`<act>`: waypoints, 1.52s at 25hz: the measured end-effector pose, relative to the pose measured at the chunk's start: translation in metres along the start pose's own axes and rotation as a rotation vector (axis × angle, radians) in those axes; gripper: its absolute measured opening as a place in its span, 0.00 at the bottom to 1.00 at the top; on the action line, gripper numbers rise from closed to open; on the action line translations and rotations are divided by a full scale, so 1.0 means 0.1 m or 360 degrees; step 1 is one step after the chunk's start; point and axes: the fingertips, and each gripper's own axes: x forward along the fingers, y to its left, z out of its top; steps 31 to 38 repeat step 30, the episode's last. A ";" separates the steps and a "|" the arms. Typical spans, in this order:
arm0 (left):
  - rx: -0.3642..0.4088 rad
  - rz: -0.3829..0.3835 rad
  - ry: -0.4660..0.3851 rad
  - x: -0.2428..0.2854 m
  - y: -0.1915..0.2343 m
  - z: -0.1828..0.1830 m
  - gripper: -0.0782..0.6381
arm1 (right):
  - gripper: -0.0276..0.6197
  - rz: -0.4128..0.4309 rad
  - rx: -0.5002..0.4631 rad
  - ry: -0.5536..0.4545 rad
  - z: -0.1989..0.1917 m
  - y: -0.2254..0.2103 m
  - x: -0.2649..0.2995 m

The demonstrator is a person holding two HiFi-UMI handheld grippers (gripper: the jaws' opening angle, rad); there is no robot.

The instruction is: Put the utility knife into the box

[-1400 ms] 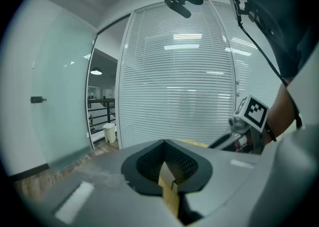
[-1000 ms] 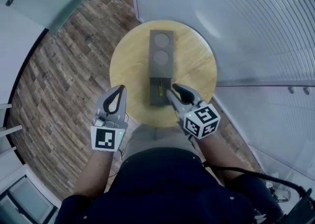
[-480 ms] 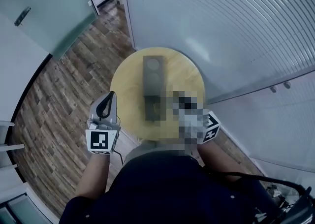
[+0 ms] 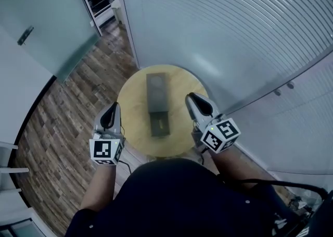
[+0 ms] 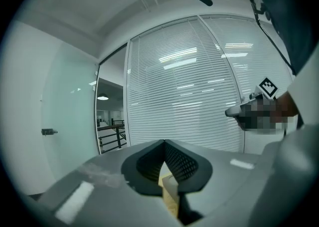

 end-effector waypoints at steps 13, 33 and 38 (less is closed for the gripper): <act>0.0007 -0.0005 -0.0067 0.03 -0.04 0.18 0.11 | 0.05 0.0046 -0.0212 -0.0091 0.25 0.10 -0.09; -0.0043 0.0002 -0.0057 0.03 0.06 0.13 0.11 | 0.05 0.0128 -0.0180 -0.0101 0.25 0.14 0.11; -0.0043 0.0002 -0.0057 0.03 0.06 0.13 0.11 | 0.05 0.0128 -0.0180 -0.0101 0.25 0.14 0.11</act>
